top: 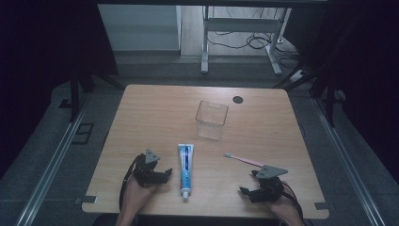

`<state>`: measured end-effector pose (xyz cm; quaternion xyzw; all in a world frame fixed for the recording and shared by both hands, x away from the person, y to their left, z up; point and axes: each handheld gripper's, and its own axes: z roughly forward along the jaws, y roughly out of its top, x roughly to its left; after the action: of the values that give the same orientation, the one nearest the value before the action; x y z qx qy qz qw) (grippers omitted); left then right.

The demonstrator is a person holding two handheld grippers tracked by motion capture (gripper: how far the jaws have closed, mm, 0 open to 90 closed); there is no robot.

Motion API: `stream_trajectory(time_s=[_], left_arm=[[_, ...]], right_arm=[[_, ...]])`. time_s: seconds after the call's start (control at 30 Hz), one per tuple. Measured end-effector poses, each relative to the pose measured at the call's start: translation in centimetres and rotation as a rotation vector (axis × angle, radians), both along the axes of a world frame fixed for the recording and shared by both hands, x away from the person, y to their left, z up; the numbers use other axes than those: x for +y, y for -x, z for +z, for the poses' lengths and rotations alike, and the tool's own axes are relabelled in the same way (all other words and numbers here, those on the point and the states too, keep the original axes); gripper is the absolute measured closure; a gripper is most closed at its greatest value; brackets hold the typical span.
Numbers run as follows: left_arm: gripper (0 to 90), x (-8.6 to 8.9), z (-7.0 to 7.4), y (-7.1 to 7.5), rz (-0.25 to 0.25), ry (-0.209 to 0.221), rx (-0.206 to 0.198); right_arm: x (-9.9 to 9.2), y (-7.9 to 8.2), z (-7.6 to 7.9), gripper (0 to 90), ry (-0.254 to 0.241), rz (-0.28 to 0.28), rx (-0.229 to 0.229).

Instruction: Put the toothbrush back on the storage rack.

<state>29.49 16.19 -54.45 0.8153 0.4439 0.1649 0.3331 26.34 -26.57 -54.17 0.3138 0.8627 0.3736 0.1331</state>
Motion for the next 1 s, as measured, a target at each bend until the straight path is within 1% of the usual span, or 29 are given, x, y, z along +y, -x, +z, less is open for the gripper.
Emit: stream_trajectory(time_s=[0.27,0.5,0.57,0.6,0.63,0.67,0.7,0.73,0.77,0.9,0.93,0.97,1.0], left_arm=[[13.5,-0.02,0.0,-0.01,0.002,0.0,0.0],[13.5,-0.02,0.0,-0.01,0.002,0.0,0.0],[13.5,-0.02,0.0,-0.01,0.002,0.0,0.0],[13.5,-0.01,0.0,-0.02,0.002,0.0,0.0],[13.5,-0.01,0.0,-0.02,0.002,0.0,0.0],[13.5,-0.01,0.0,-0.02,0.002,0.0,0.0],[13.6,-0.01,0.0,-0.02,0.002,0.0,0.0],[13.5,-0.01,0.0,-0.02,0.002,0.0,0.0],[13.6,-0.01,0.0,-0.02,0.002,0.0,0.0],[13.5,-0.01,0.0,-0.02,0.002,0.0,0.0],[13.5,-0.02,0.0,-0.02,0.002,0.0,0.0],[13.5,-0.02,0.0,-0.02,0.002,0.0,0.0],[13.5,-0.01,0.0,-0.02,0.002,0.0,0.0]], right_arm=[[0.07,0.18,-0.03,14.0,0.004,-0.003,0.0],[0.08,0.29,-0.03,14.6,0.002,-0.01,0.001],[0.05,0.36,-0.01,17.3,-0.001,-0.01,-0.001],[-0.01,0.42,0.08,21.1,0.0,-0.012,-0.001],[-0.02,0.43,0.13,22.7,0.001,-0.012,0.001],[-0.02,0.43,0.13,22.7,0.001,-0.012,0.001],[-0.05,0.43,0.25,26.9,0.004,-0.014,0.003],[-0.05,0.43,0.25,26.9,0.004,-0.014,0.003],[-0.02,0.46,0.36,29.8,0.007,-0.012,0.007],[0.06,0.44,0.5,32.9,0.014,-0.011,0.013],[0.05,0.39,0.61,35.8,0.019,-0.015,0.018],[0.05,0.39,0.61,35.8,0.019,-0.015,0.018],[-0.03,0.3,0.71,38.5,0.02,-0.018,0.026]])
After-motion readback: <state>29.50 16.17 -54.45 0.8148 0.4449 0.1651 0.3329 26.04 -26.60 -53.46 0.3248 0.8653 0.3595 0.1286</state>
